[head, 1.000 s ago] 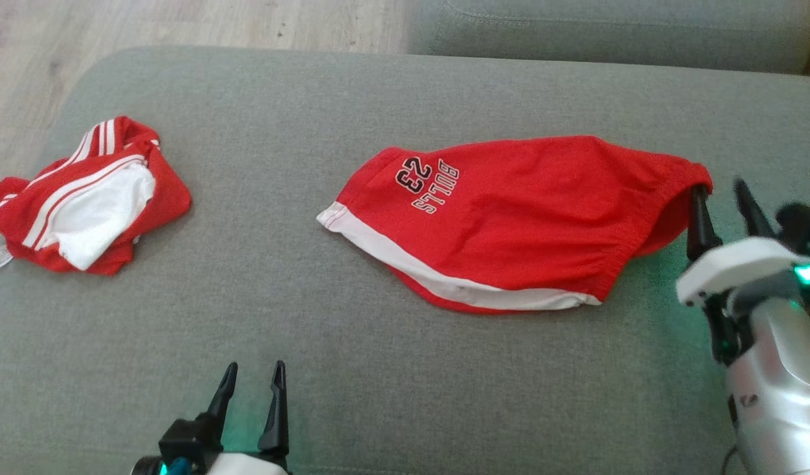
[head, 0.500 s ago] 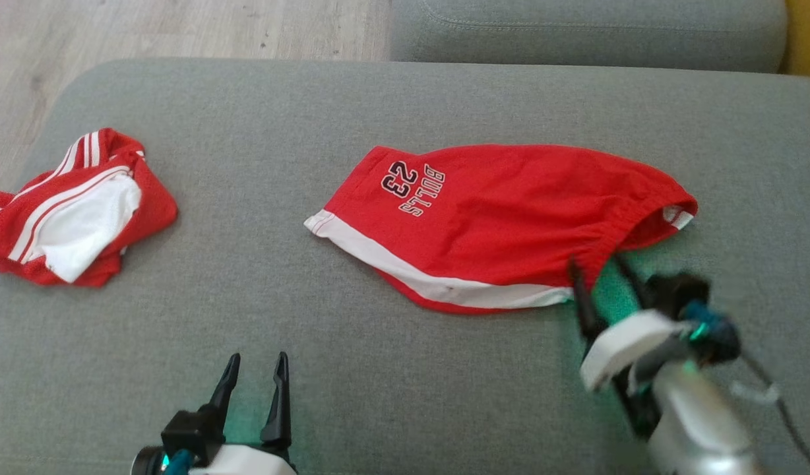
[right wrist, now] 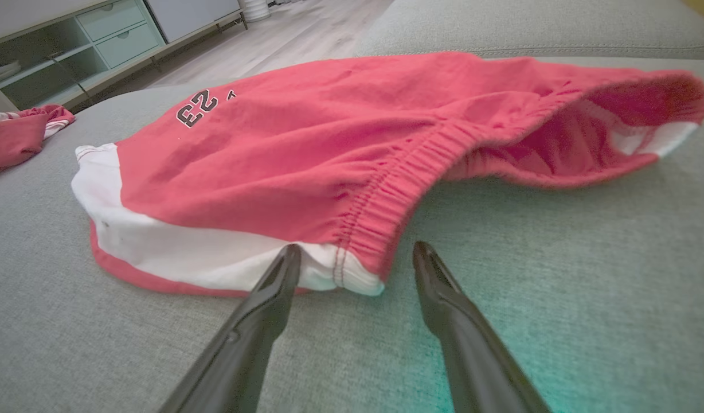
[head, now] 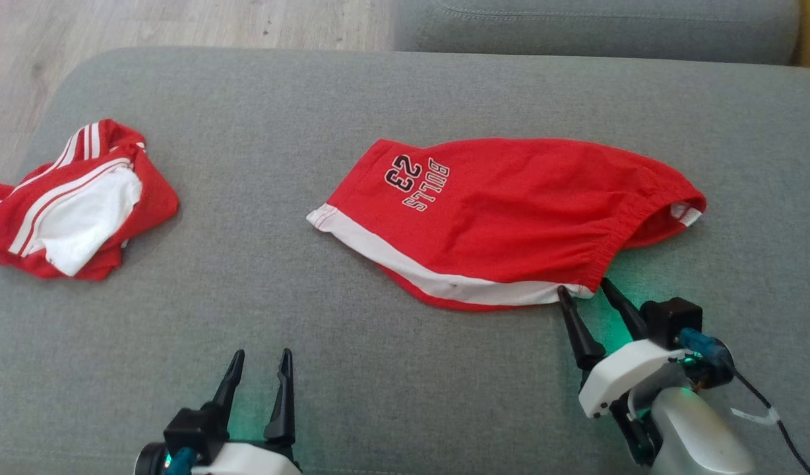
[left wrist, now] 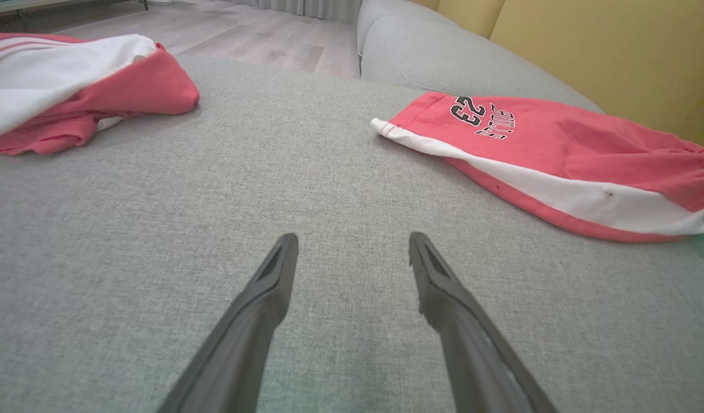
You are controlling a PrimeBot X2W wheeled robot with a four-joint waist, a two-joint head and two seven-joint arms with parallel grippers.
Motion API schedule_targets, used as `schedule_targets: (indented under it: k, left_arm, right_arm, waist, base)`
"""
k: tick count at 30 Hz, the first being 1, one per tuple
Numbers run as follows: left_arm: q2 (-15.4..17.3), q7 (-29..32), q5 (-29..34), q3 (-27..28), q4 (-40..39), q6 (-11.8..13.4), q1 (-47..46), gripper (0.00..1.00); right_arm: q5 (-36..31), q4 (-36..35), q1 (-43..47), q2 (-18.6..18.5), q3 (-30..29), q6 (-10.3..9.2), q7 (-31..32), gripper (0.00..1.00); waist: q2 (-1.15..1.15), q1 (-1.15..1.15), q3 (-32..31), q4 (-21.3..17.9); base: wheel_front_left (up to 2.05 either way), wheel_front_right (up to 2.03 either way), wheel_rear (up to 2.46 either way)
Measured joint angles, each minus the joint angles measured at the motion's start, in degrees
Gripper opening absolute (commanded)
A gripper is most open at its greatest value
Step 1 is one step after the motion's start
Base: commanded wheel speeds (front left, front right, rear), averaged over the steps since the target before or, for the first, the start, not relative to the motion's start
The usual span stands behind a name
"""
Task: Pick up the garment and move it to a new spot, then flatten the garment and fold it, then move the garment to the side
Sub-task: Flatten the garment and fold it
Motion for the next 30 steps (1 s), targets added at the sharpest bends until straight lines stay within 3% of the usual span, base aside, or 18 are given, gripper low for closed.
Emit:
schedule_targets:
  k: [2, 3, 9, 13, 19, 20, 21, 25, 30]
  left_arm:
    - [0.0, 0.0, 0.0, -0.1, 0.0, 0.0, 0.0, 1.0]
    - [0.0, 0.0, 0.0, -0.2, 0.0, 0.0, 0.0, 1.0]
    - [0.0, 0.0, -0.1, -0.2, 0.0, 0.1, 0.0, 1.0]
    - [0.0, 0.0, -0.3, -0.3, -0.1, 0.1, 0.4, 1.0]
    - [0.0, 0.0, -0.9, -1.0, -0.2, 0.0, 0.5, 1.0]
    - [0.0, 0.0, -0.9, -1.0, -0.2, 0.0, 0.5, 1.0]
    - [0.0, 0.0, -0.9, -1.0, -0.2, 0.0, 0.4, 1.0]
    - [0.0, 0.0, -0.6, -1.0, -0.2, 0.2, -0.2, 1.0]
    - [0.0, 0.0, 1.4, 0.6, -0.7, 1.1, -1.1, 1.0]
  right_arm:
    - [0.0, 0.0, -0.1, 0.0, 0.0, 0.0, 0.0, 0.07]
    - [0.1, 0.0, -0.1, 0.1, -0.1, 0.0, 0.0, 0.0]
    - [2.1, -1.7, 0.2, -0.4, -3.4, 0.0, 0.0, 0.0]
    - [3.5, -3.8, 1.6, -3.0, -6.5, 0.0, 0.0, 0.0]
    - [4.5, -3.5, 3.6, -4.6, -7.2, 0.0, 0.0, 0.0]
    - [4.4, -3.2, 3.2, -4.6, -7.3, 0.0, 0.0, 0.46]
    - [4.1, -2.5, 2.6, -4.6, -7.6, 0.0, 0.0, 1.0]
    - [-0.6, -1.2, -0.2, -4.5, -11.3, 0.0, 0.0, 1.0]
    - [-10.4, -7.7, -0.2, -2.2, -18.4, 0.0, 0.0, 1.0]
  waist:
    - [0.0, 0.0, 0.1, 0.2]
    - [0.0, 0.0, 0.2, 0.3]
    - [0.0, 0.0, -0.7, 0.1]
    - [0.0, -0.01, -1.4, -0.7]
    - [0.0, 0.0, -0.7, -1.9]
    - [0.0, 0.0, -0.5, -2.1]
    - [0.0, 0.0, -0.3, -2.2]
    - [0.0, 0.0, 0.1, -2.3]
    - [0.0, 0.0, -0.6, -2.8]
  base:
    - [0.0, 0.0, 0.0]
    - [0.0, 0.0, 0.0]
    - [0.0, 0.0, 0.0]
    - [0.0, 0.0, 0.0]
    - [0.0, 0.0, 0.0]
    - [0.0, 0.0, 0.0]
    - [0.0, 0.0, 0.0]
    - [0.0, 0.0, 0.0]
    - [0.0, 0.0, 0.0]
